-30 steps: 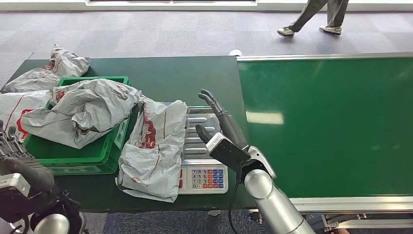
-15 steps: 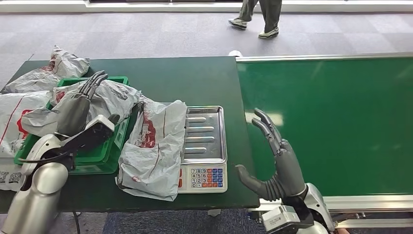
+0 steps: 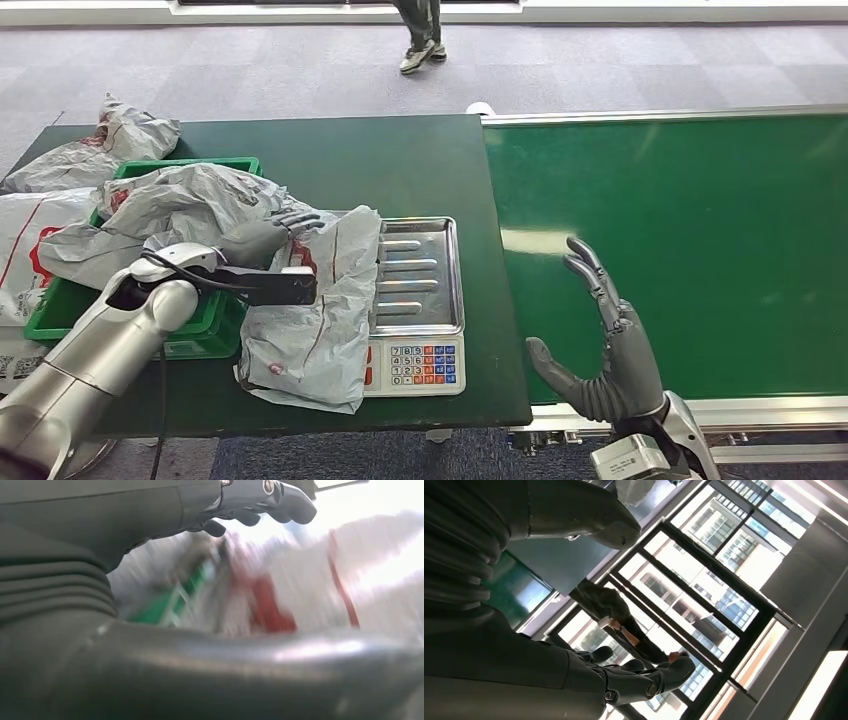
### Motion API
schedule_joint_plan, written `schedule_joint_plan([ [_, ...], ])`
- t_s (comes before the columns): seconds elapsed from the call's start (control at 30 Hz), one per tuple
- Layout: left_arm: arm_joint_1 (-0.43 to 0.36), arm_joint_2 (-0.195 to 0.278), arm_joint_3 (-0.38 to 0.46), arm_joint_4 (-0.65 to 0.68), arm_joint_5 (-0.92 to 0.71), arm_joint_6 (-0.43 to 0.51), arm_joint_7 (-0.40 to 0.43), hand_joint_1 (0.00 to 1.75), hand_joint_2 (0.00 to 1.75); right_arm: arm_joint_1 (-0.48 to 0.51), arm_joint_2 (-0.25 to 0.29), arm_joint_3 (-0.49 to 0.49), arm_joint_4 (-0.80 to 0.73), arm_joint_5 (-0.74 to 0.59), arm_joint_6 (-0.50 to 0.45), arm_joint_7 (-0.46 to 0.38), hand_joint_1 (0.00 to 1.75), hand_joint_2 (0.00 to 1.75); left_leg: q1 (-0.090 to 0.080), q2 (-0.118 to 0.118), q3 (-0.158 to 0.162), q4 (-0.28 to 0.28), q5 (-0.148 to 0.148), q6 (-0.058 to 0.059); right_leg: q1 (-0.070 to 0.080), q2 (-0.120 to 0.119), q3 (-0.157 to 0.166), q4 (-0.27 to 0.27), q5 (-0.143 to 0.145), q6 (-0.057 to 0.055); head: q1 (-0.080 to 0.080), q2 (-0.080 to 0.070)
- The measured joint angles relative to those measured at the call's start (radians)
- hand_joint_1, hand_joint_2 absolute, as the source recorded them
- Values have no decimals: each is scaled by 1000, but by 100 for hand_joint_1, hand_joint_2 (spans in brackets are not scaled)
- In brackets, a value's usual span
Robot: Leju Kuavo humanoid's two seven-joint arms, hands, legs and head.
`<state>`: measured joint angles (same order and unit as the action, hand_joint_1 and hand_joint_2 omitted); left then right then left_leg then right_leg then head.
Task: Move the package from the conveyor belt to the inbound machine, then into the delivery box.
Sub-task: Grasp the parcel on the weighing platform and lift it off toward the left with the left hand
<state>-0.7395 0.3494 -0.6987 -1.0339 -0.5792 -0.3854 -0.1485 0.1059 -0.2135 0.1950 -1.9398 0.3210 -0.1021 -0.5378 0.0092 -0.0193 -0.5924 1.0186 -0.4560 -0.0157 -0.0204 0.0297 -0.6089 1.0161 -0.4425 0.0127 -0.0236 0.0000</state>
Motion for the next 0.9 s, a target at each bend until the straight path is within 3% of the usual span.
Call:
schedule_joint_plan([
  [0.23,-30,-27,-179,126,79,-28,-24,0,175,-31,-17,3,10,-35,4,0,0,175,0,-2,0,0,0,0,0,-2,1,0,-1,0,0,0],
  [0.6,-63,-41,-257,185,114,-22,-39,1,175,-65,-17,23,44,-40,9,-13,0,175,0,-5,3,-1,0,1,0,-8,8,0,-1,1,0,0],
  [0.73,-62,-42,-275,194,123,-6,-46,168,175,-88,-17,30,54,-40,16,-7,0,175,0,-5,4,-1,0,1,0,-9,12,0,-2,1,0,0],
  [0.77,-60,-42,-279,195,125,-1,-49,175,175,-92,-17,31,56,-40,18,-3,0,175,0,-6,5,-1,0,1,0,-9,13,0,-3,2,0,0],
  [0.9,-45,-42,-285,189,130,32,-59,175,175,-98,-16,34,60,-40,17,5,0,175,0,-13,12,-1,-2,3,0,-13,24,0,-8,4,0,0],
])
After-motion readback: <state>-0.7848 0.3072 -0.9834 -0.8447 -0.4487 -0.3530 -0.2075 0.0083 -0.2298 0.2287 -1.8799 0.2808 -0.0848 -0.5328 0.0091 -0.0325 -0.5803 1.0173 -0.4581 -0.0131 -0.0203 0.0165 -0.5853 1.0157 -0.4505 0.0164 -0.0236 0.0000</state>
